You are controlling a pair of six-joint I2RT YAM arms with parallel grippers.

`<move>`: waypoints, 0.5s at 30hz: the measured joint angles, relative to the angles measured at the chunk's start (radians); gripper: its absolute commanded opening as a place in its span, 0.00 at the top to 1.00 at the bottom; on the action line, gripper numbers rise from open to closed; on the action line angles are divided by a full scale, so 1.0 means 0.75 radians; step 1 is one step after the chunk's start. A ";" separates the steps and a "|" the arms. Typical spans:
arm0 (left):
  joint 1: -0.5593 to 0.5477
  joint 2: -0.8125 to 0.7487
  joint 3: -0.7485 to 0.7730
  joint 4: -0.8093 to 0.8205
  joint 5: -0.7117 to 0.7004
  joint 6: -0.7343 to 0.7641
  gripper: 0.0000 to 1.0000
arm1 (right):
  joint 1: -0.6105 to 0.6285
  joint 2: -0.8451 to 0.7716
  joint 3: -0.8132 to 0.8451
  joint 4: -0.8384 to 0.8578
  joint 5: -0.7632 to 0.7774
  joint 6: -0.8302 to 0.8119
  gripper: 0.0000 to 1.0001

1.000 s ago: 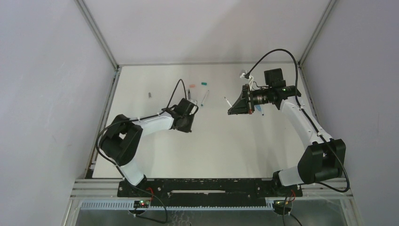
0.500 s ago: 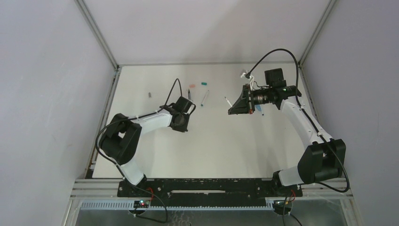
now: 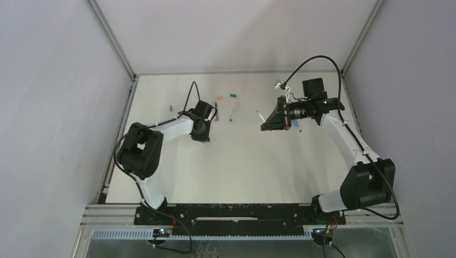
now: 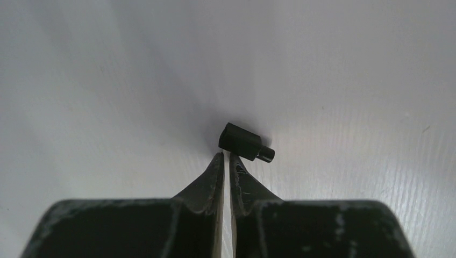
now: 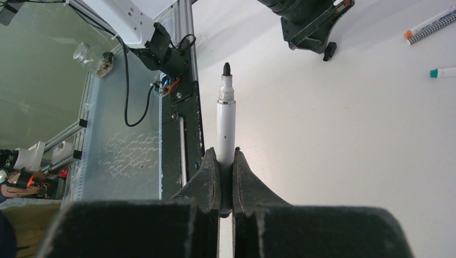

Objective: Insert the pens into the pen caps
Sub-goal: Move the pen cap to the center of the board.

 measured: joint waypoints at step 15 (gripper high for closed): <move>0.045 -0.233 -0.111 0.113 -0.073 -0.060 0.83 | -0.004 0.000 0.000 -0.003 -0.004 -0.001 1.00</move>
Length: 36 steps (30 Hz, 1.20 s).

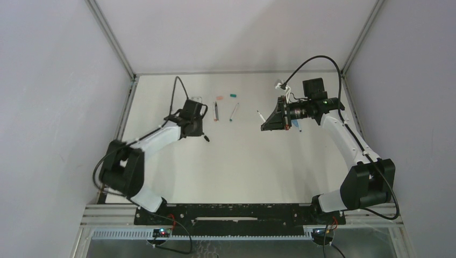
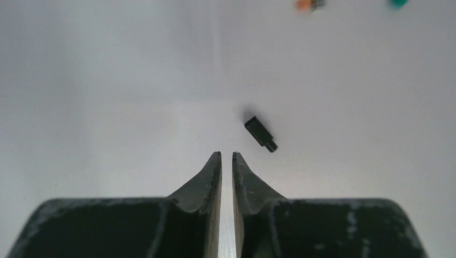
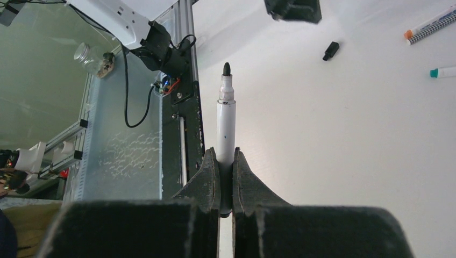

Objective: Insert the pens into the pen caps
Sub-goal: Move the pen cap to the center of the board.

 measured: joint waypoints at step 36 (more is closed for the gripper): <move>0.021 -0.068 0.031 -0.195 -0.073 -0.828 0.55 | -0.005 -0.001 0.000 0.001 -0.005 0.001 1.00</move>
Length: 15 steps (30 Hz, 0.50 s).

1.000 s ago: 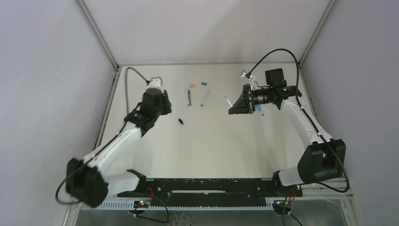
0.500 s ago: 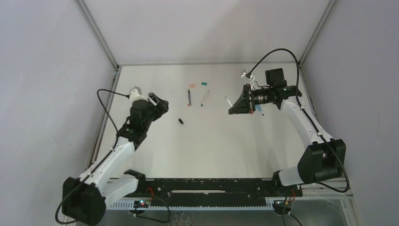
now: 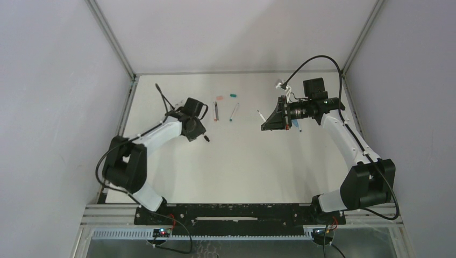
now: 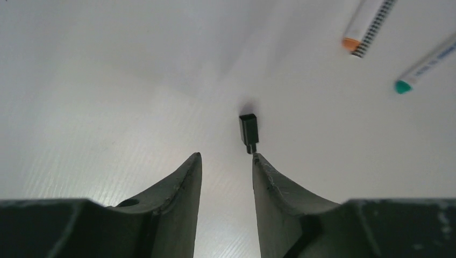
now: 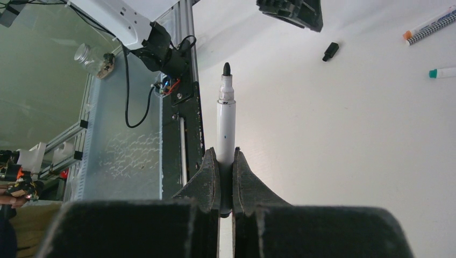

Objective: Insert the pens into the pen caps
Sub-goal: Move the pen cap to the center of the board, then pick up the pen cap from the center of the board.

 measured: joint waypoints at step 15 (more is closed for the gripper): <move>-0.004 0.353 0.318 -0.207 0.001 0.001 0.52 | -0.002 -0.011 0.000 -0.002 0.000 -0.003 1.00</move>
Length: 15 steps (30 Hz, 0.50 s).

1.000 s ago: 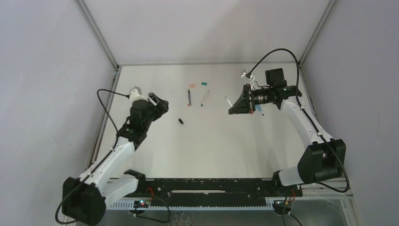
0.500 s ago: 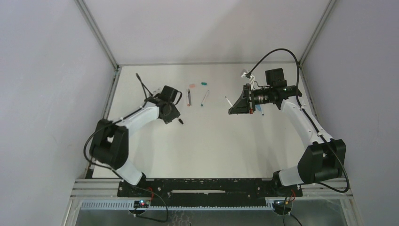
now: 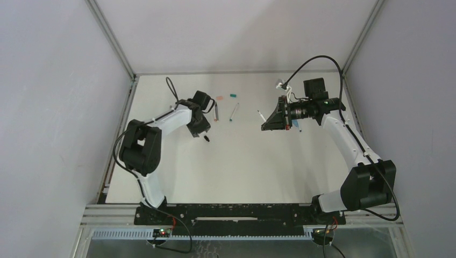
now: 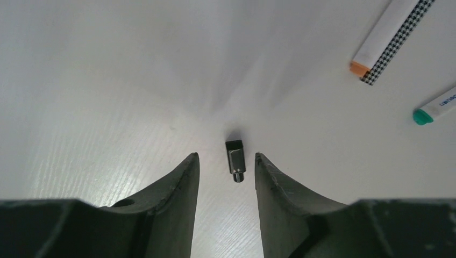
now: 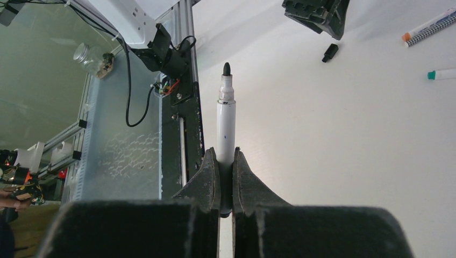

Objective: Insert the pens into the pen caps
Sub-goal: Pick up the pen cap from the center of the board.

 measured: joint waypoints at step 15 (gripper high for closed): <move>-0.006 0.121 0.122 -0.116 0.044 0.001 0.54 | -0.003 0.000 0.000 -0.009 -0.001 -0.002 1.00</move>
